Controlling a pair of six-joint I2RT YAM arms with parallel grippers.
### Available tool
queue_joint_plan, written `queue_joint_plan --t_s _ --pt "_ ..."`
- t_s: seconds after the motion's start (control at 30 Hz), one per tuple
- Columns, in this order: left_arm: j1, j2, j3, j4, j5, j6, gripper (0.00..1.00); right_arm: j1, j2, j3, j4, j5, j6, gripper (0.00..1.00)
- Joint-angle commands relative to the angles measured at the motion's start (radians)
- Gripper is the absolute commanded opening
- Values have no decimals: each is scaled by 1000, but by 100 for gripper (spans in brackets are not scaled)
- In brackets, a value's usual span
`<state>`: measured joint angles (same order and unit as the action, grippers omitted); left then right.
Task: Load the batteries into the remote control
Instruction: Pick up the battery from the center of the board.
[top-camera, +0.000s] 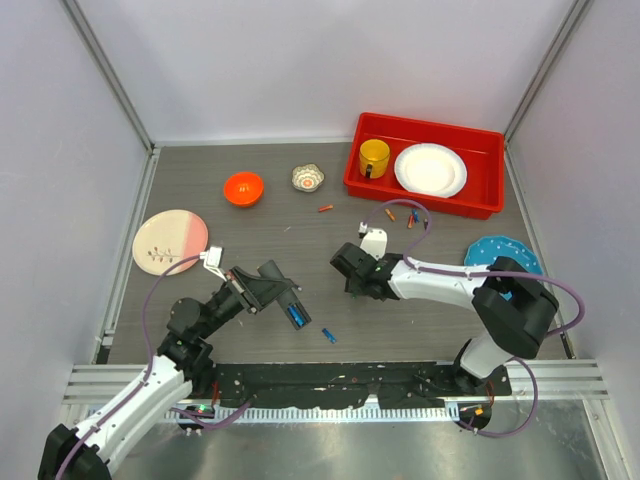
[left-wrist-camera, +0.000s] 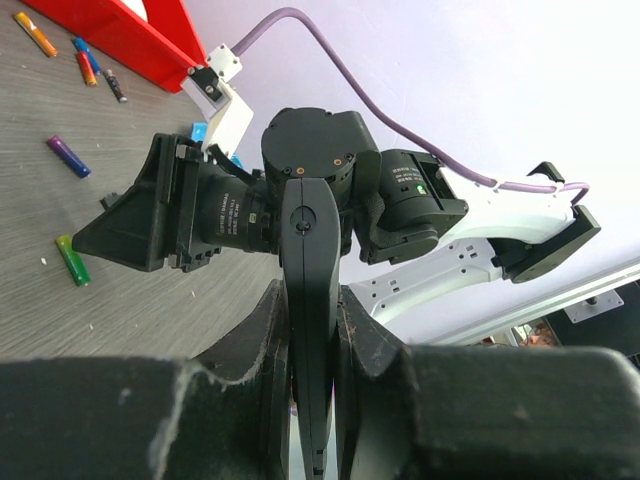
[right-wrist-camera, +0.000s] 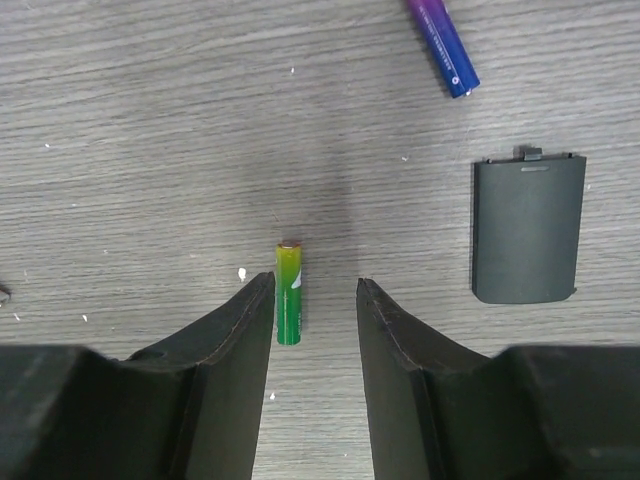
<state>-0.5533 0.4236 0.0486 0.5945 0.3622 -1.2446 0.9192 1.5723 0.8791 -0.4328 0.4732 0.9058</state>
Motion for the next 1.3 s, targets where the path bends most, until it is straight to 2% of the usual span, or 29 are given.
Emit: queue_joint_plan --t_s 0.0,0.2,0.9,1.07,1.13,1.27 --pt "3 3 -27 71 3 14 0 13 6 -12 45 10 61 44" --pt "3 6 -29 73 3 14 0 20 29 0 45 7 58 45" --pt "4 3 -36 87 0 14 0 72 107 -5 3 -25 91 34" --pt "4 18 -36 102 -2 13 0 72 92 -34 11 -41 100 14" --pt "4 26 -33 111 -2 13 1 73 69 -51 16 -42 104 1" --pt "4 37 -29 119 -8 11 0 72 -38 -83 16 -51 59 1"
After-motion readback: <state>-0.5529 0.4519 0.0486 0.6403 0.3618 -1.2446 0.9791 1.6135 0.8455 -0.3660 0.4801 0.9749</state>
